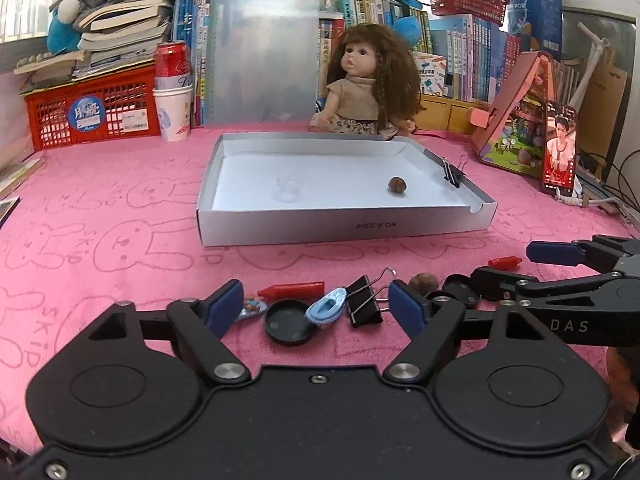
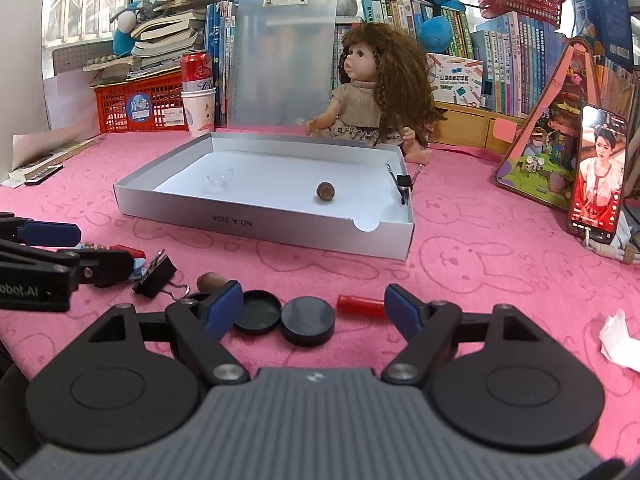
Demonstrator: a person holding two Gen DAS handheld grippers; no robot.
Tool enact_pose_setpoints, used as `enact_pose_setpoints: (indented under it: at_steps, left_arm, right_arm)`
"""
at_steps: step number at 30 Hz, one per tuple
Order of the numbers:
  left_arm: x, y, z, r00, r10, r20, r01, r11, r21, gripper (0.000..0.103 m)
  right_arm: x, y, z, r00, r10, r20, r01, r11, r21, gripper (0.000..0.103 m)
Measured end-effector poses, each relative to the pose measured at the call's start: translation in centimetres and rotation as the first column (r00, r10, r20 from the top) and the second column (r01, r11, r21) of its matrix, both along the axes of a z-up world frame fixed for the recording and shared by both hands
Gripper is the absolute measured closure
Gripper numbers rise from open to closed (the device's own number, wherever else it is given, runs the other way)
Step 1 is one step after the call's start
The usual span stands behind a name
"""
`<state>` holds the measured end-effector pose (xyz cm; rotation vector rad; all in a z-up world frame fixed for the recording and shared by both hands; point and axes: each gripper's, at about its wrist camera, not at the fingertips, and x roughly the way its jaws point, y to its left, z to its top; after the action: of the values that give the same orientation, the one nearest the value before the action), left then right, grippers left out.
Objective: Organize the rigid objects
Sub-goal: 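Withdraw both open tools from the tray back toward the remaining objects, then grasp a round black lid with the right tool while the left tool grasps another black lid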
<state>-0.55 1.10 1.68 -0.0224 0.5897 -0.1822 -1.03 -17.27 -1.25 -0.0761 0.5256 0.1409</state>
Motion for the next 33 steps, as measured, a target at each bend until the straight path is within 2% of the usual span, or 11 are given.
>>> enact_pose_setpoints:
  at_steps: [2, 6, 7, 14, 19, 28, 33]
  left_arm:
    - [-0.1, 0.3, -0.1, 1.0, 0.013, -0.006, -0.013, 1.0, -0.002, 0.036]
    - [-0.3, 1.1, -0.3, 0.999, 0.03, -0.023, -0.031, 0.999, -0.013, 0.061]
    - [-0.4, 1.2, -0.3, 0.999, 0.031, -0.033, -0.031, 0.999, -0.023, 0.063]
    - [-1.4, 1.2, -0.9, 0.998, 0.043, -0.044, -0.044, 0.999, -0.004, 0.064]
    - [-1.3, 2.0, -1.4, 0.995, 0.069, -0.067, -0.07, 0.997, -0.013, 0.073]
    - [-0.7, 1.5, -1.9, 0.998, 0.055, -0.043, -0.054, 0.998, 0.028, 0.073]
    - [-0.1, 1.3, -2.1, 0.998, 0.059, -0.029, -0.058, 0.998, 0.032, 0.072]
  right_arm:
    - [0.0, -0.2, -0.2, 1.0, -0.013, 0.002, 0.013, 1.0, -0.01, 0.017]
    - [-0.1, -0.7, -0.4, 0.999, -0.035, 0.0, 0.035, 0.999, -0.03, 0.017]
    - [-0.1, -0.8, -0.5, 0.999, -0.037, -0.003, 0.037, 0.999, -0.031, 0.017]
    - [-0.1, -1.0, -1.1, 0.999, -0.049, -0.006, 0.048, 0.998, -0.034, 0.017]
    - [-0.5, -1.1, -1.1, 0.998, -0.057, 0.011, 0.058, 0.997, -0.055, 0.017]
    - [-1.0, -0.6, -1.4, 1.0, -0.015, 0.005, 0.016, 0.998, -0.062, 0.031]
    - [-0.7, 0.0, -1.6, 1.0, -0.004, 0.004, 0.004, 0.998, -0.063, 0.033]
